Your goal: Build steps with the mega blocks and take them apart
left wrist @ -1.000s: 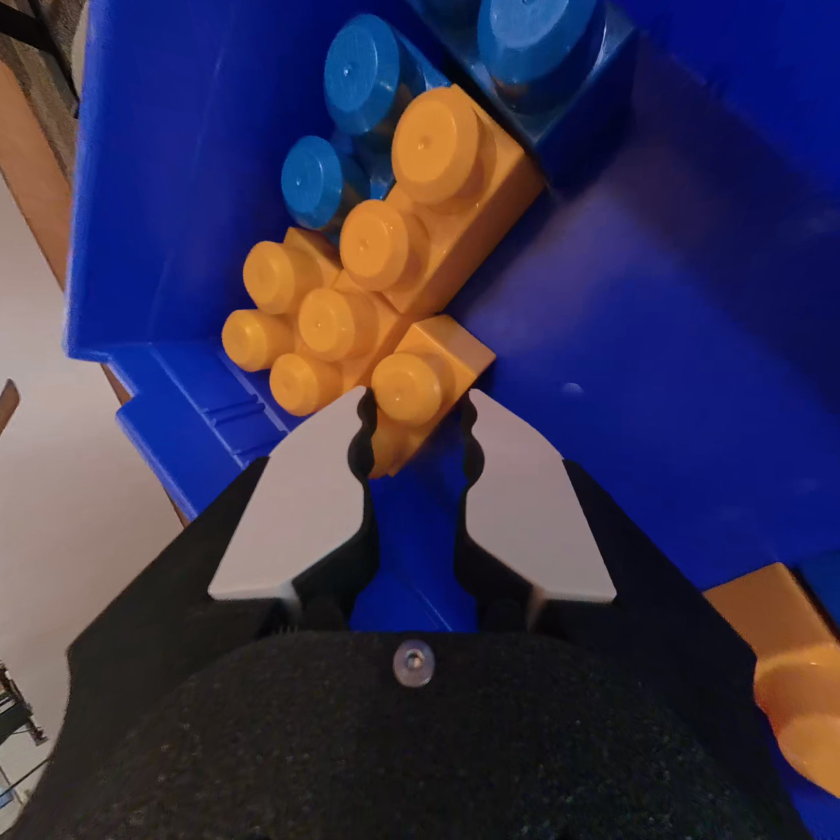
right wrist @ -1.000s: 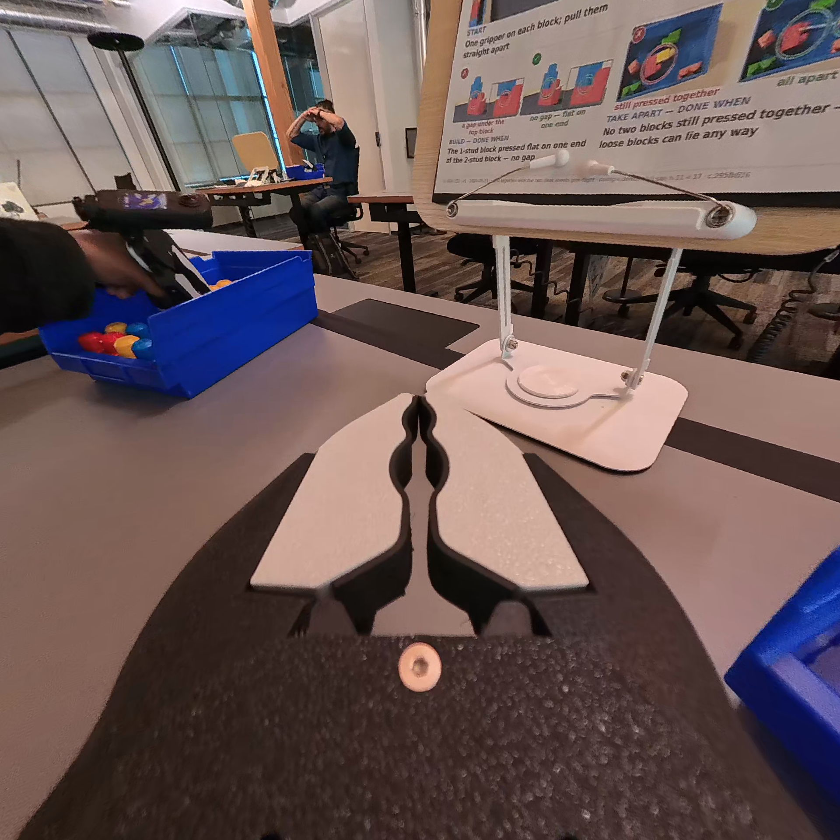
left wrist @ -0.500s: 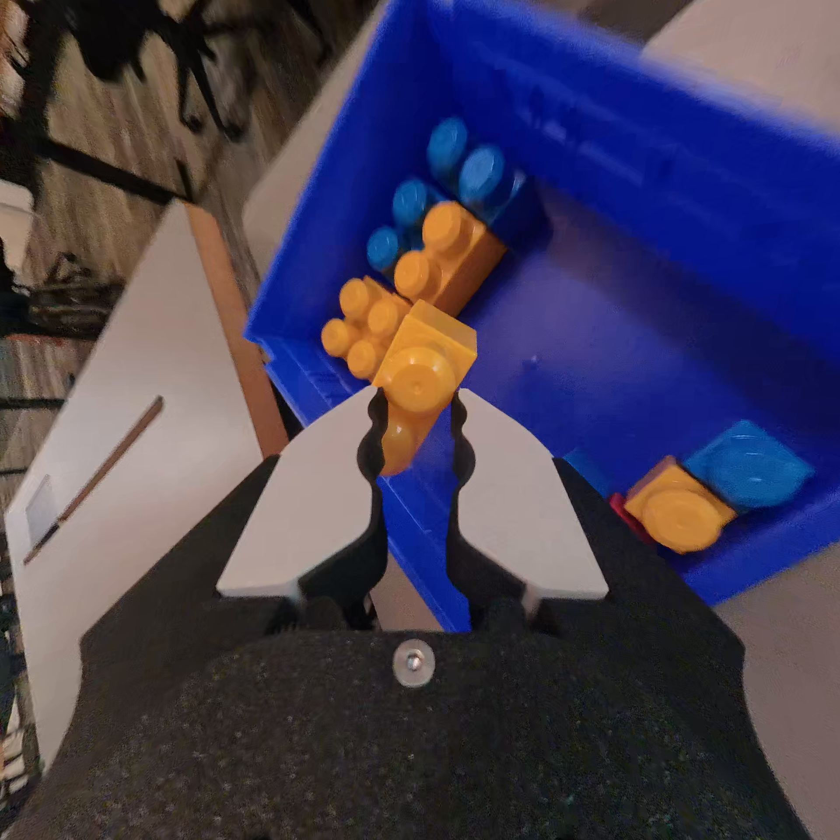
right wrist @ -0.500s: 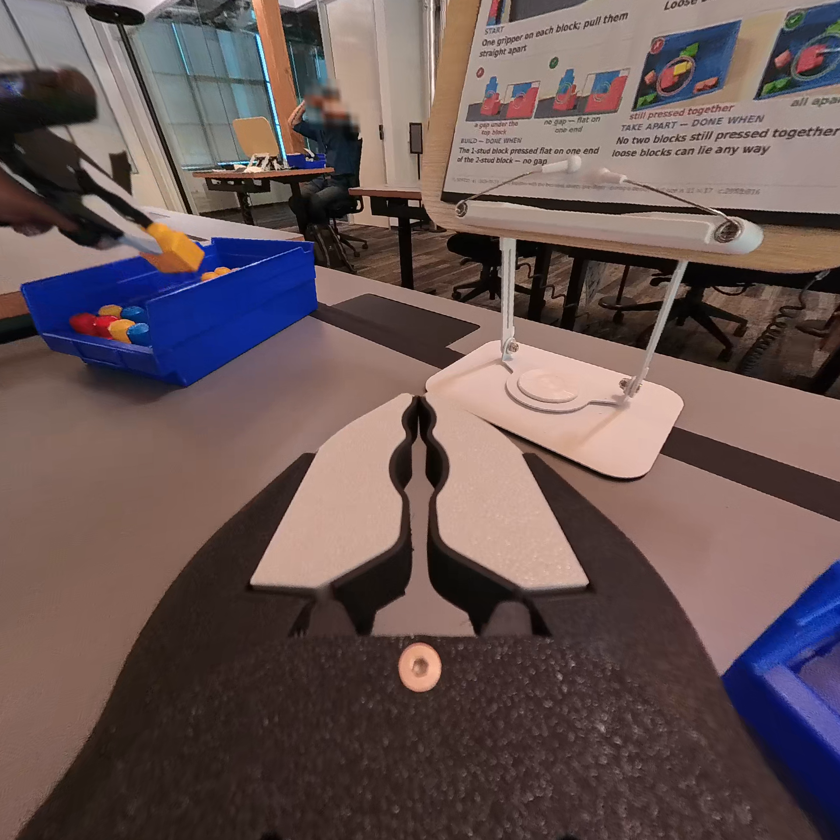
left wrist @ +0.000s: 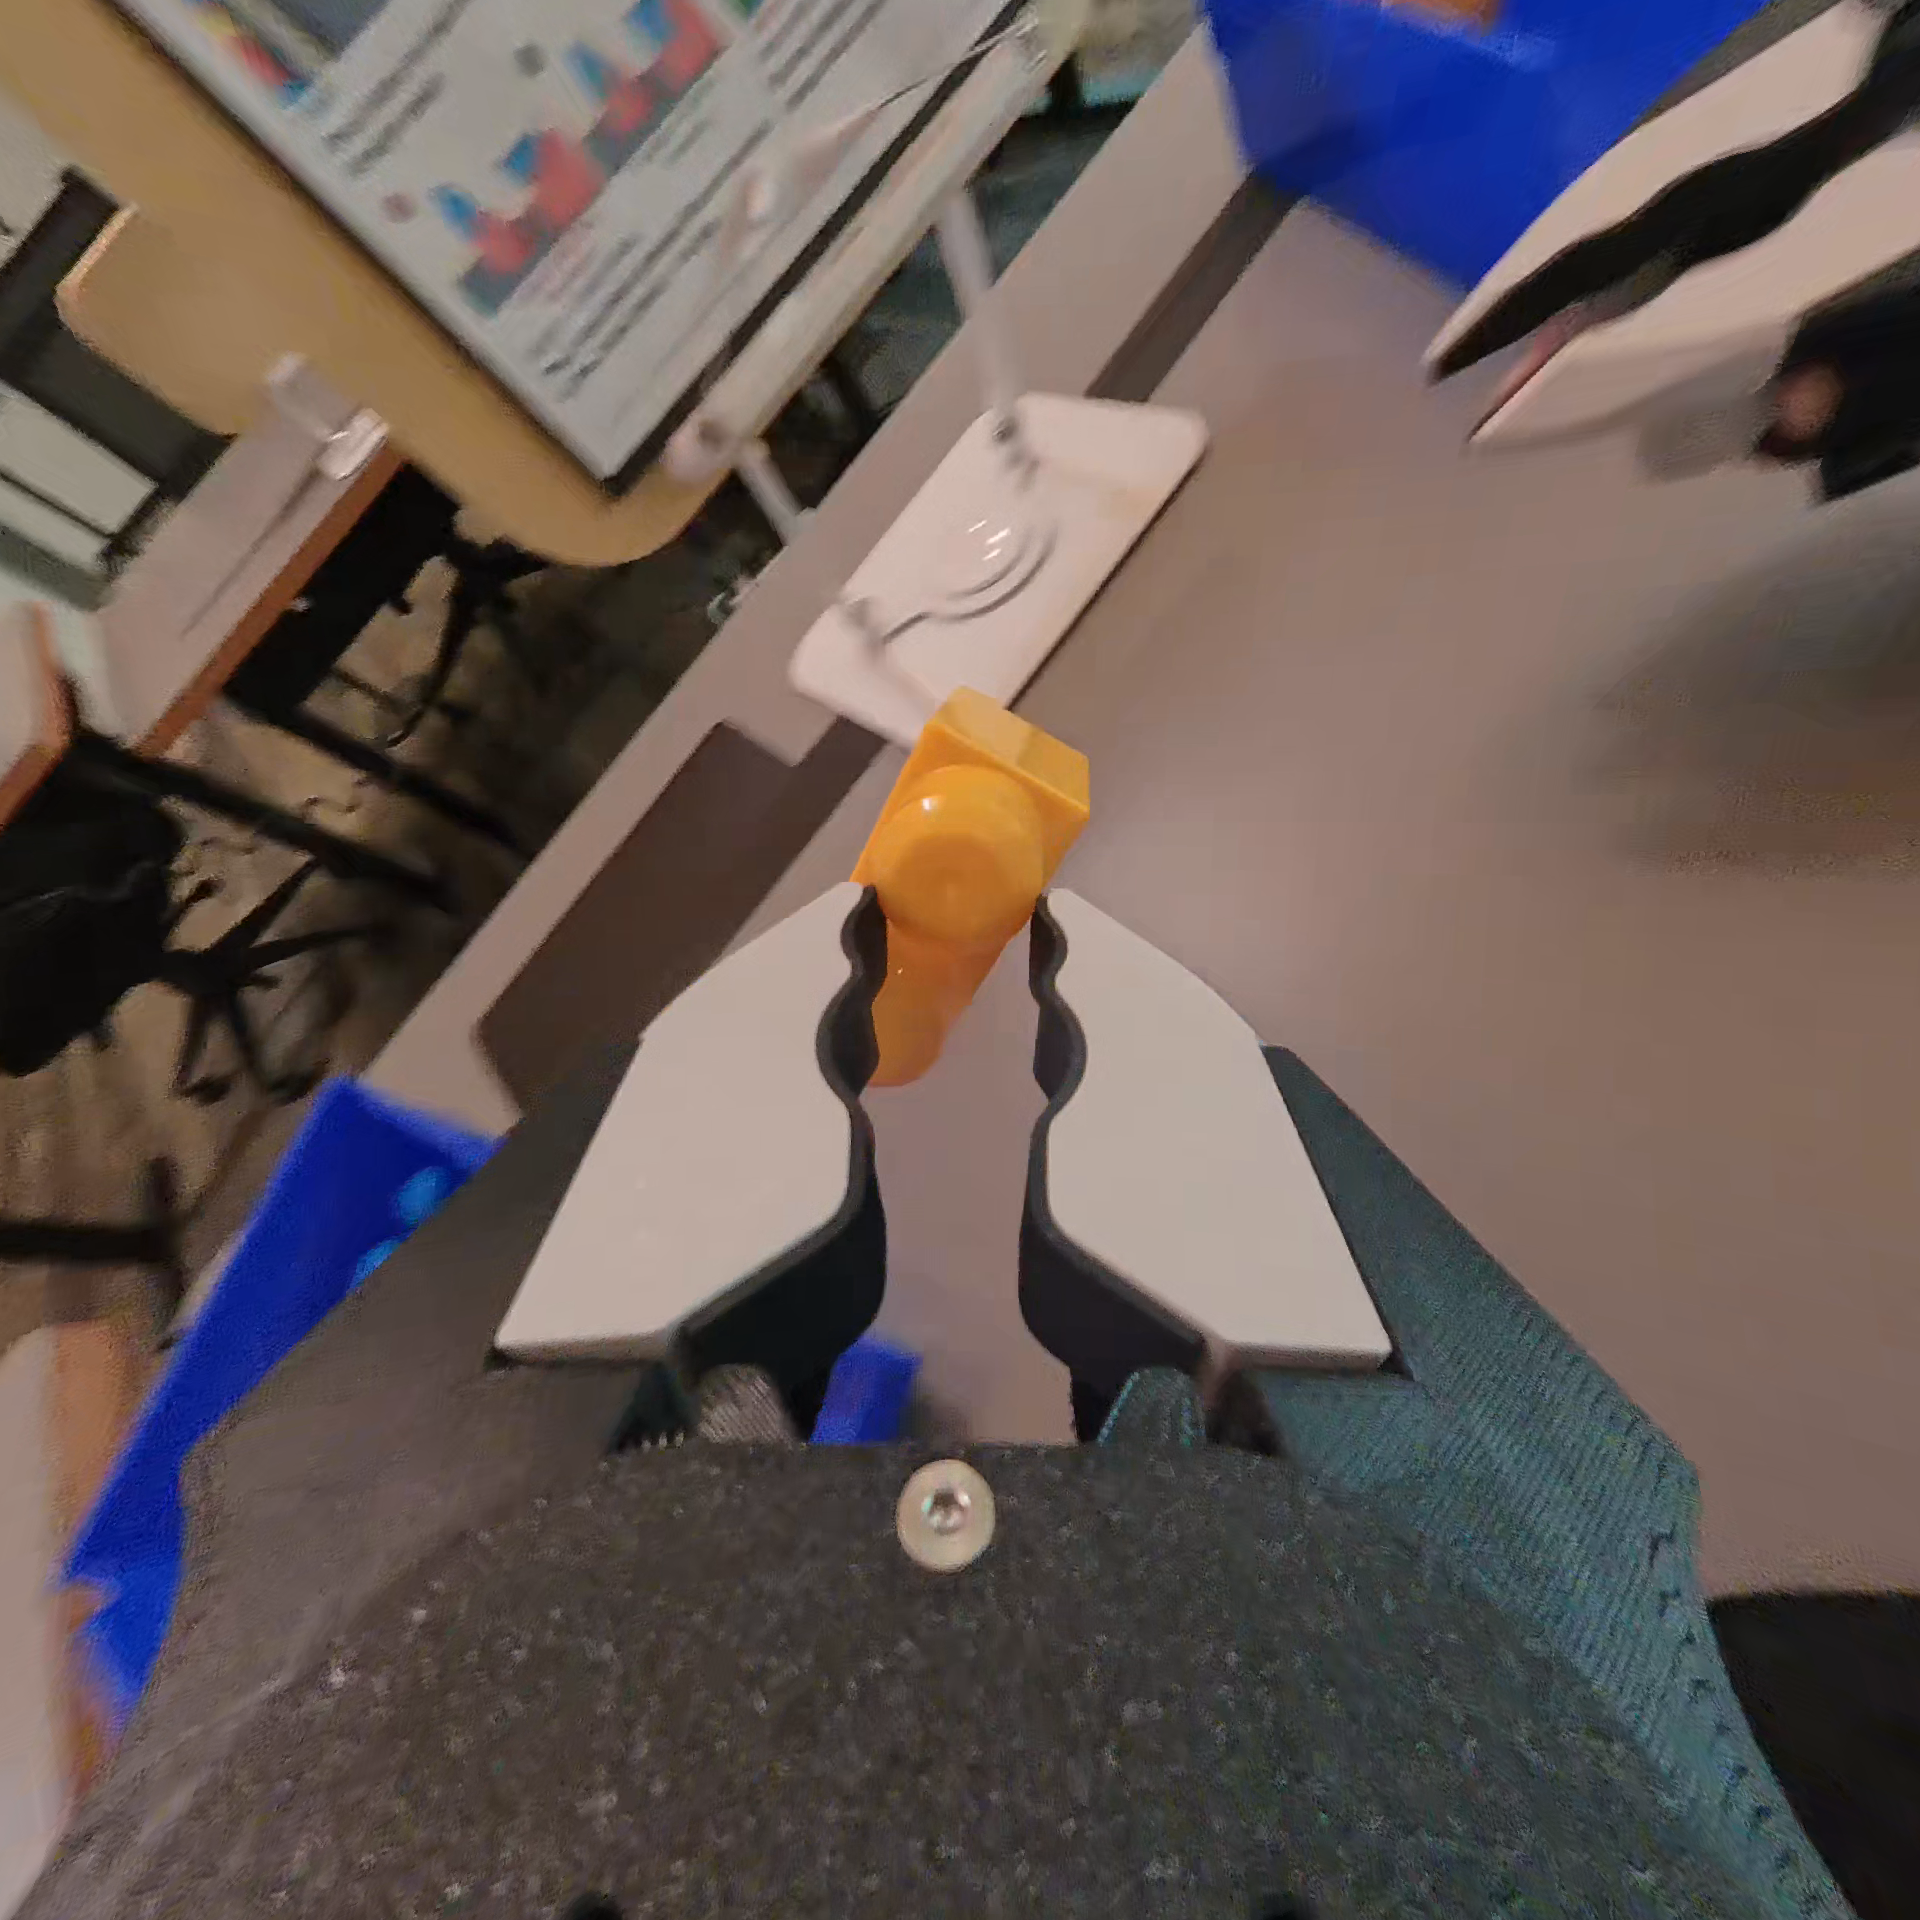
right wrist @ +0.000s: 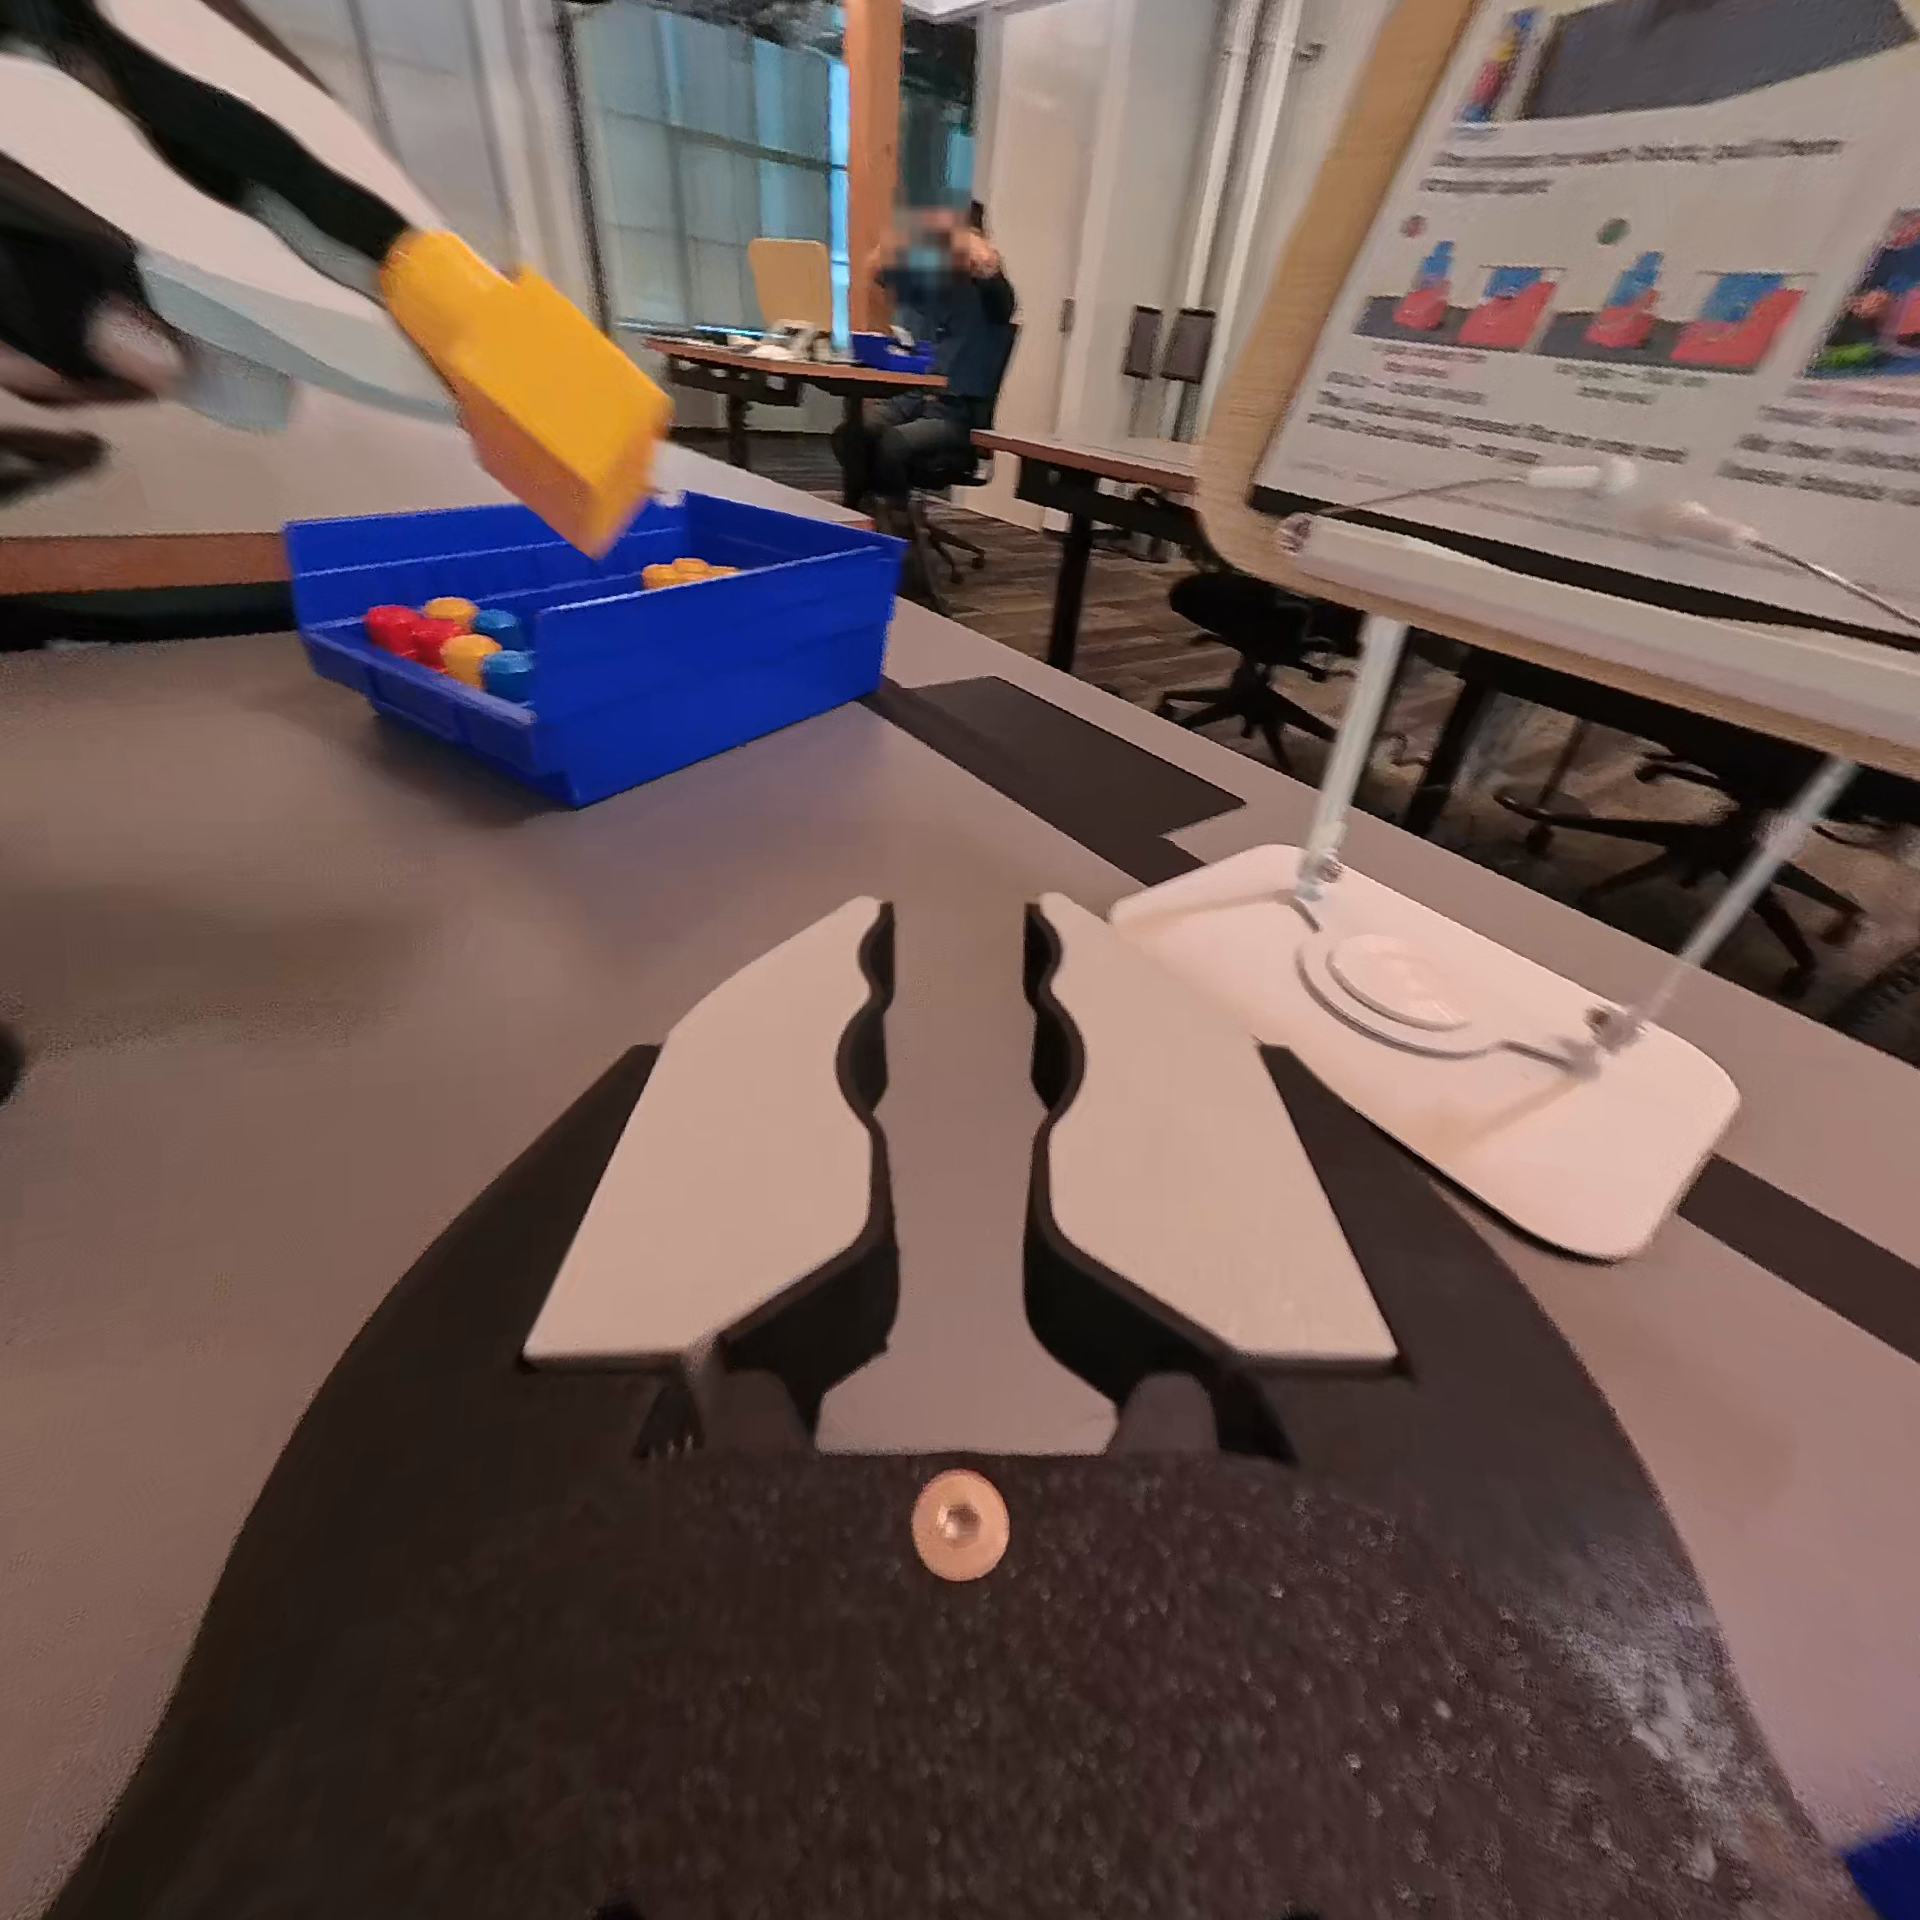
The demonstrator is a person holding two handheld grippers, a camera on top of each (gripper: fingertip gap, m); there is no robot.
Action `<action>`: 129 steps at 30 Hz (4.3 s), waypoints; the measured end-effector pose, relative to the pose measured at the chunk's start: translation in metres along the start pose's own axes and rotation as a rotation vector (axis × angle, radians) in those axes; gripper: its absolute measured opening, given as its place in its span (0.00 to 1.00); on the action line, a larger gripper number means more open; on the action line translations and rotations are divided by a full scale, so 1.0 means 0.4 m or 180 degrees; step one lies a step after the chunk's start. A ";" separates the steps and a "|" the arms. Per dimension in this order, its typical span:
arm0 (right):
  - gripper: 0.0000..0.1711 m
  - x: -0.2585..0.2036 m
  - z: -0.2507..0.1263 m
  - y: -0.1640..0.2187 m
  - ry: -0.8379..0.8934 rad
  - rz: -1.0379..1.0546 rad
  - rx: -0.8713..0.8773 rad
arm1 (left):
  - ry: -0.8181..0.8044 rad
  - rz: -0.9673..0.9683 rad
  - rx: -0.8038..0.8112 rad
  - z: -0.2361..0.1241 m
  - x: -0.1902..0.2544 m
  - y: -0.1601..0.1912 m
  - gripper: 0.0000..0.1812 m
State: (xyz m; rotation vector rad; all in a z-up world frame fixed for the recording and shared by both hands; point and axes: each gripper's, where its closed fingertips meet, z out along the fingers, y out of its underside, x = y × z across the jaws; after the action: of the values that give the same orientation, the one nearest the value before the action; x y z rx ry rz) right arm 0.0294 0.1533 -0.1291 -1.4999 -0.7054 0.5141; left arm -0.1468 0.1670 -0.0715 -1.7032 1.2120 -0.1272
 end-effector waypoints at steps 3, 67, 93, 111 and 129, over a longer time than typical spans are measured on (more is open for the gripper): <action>0.25 -0.068 0.008 -0.001 -0.0394 -0.0179 -0.0009 | 0.0338 -0.0232 0.0202 0.075 0.128 -0.019 0.15; 0.22 -0.241 -0.061 0.080 -0.2032 0.0157 -0.0730 | 0.2304 -0.0378 0.0842 0.142 0.450 0.031 0.21; 0.20 -0.161 -0.124 0.261 -0.1616 -0.0578 -0.2330 | 0.1378 -0.0509 0.1146 0.119 0.266 -0.004 0.24; 0.26 -0.112 -0.090 0.172 -0.1332 -0.0180 -0.1587 | 0.0659 -0.0370 -0.2518 -0.139 -0.329 0.577 0.22; 0.23 -0.097 -0.087 0.163 -0.1286 -0.0123 -0.1473 | 0.0765 -0.0563 -0.2960 -0.063 -0.351 0.701 0.17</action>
State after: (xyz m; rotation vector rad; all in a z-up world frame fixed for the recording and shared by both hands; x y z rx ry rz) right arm 0.0339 0.1029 -0.1959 -1.8262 -1.2298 0.6639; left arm -0.4138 0.2578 -0.2113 -2.6616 1.4004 0.1619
